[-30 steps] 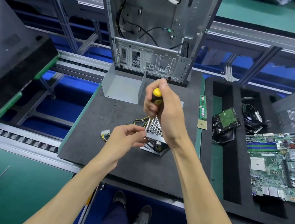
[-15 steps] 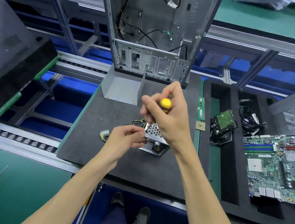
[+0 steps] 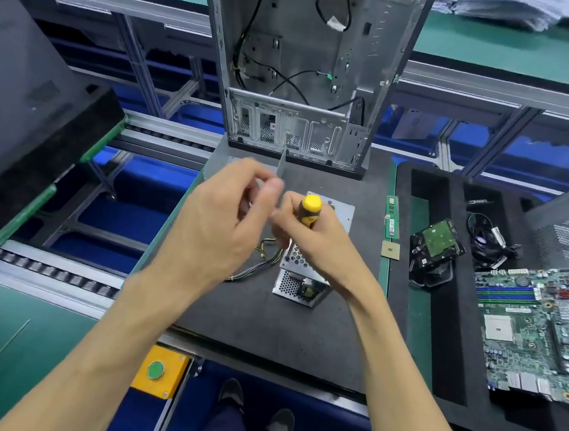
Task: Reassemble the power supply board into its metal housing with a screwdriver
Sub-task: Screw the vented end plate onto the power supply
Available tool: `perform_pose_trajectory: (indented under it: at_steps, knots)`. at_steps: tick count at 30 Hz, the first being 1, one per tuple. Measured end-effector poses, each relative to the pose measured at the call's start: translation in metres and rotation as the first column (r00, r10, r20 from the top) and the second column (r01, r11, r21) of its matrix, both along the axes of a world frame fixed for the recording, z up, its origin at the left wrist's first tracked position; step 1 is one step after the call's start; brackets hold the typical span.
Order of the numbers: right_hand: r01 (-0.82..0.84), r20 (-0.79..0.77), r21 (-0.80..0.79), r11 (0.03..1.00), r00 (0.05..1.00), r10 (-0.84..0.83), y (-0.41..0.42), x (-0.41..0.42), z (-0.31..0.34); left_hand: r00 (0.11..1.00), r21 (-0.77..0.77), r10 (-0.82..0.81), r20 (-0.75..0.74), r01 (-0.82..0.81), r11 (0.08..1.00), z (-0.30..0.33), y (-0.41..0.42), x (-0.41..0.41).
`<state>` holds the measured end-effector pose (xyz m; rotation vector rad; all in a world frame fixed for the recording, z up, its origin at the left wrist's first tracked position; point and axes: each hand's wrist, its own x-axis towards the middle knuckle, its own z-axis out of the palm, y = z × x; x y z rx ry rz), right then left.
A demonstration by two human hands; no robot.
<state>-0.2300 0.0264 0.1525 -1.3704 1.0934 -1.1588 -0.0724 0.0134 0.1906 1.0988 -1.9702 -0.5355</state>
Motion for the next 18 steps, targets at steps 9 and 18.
perform_pose_trajectory:
  at_steps: [9, 18]
  knots:
    - [-0.099, -0.168, -0.009, 0.995, 0.981, 0.096, -0.002, -0.002, -0.005, 0.838, 0.028, -0.181, 0.515, 0.195, 0.980, 0.044, -0.001, -0.020]
    - [-0.134, -0.732, -0.149, 0.980, 0.681, -0.019, -0.001, -0.027, -0.054, 0.652, 0.129, -0.289, 0.701, 0.283, 0.951, 0.045, -0.003, -0.030]
